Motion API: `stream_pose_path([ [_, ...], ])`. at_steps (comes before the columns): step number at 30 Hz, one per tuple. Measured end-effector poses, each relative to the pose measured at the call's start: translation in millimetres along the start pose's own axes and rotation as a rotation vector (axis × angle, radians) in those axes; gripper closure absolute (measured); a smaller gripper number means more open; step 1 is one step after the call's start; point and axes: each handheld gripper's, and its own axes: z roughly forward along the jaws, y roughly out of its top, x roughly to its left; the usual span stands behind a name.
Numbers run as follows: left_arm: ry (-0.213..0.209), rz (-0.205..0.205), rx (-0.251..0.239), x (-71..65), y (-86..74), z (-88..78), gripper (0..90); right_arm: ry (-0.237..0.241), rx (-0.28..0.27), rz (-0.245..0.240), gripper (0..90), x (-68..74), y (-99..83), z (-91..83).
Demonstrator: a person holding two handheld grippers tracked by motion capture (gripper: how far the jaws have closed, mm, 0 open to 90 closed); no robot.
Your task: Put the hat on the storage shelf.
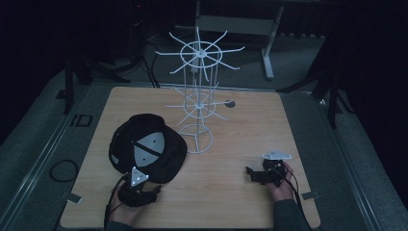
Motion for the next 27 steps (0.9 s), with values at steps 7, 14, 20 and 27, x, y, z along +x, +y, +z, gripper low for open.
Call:
stream_pose_path([
  [7, -0.001, -0.017, -0.044, -4.5, 3.4, -8.6, 37.7, 0.0, 0.0, 0.0, 10.8, 0.0, 0.0, 0.0],
  [14, 0.031, -0.016, -0.072, -7.0, 11.1, -11.8, 37.8, 0.0, 0.0, 0.0, 10.8, 0.0, 0.0, 0.0],
  [20, 0.06, -0.042, -0.099, -6.6, 21.0, -11.8, 36.1, 0.001, 0.0, 0.001, 10.8, 0.1, 0.0, 0.0],
  [27, 0.064, -0.056, -0.092, -14.5, 25.7, 7.6, 35.7, 0.0, 0.001, 0.002, 10.8, 0.2, 0.0, -0.1],
])
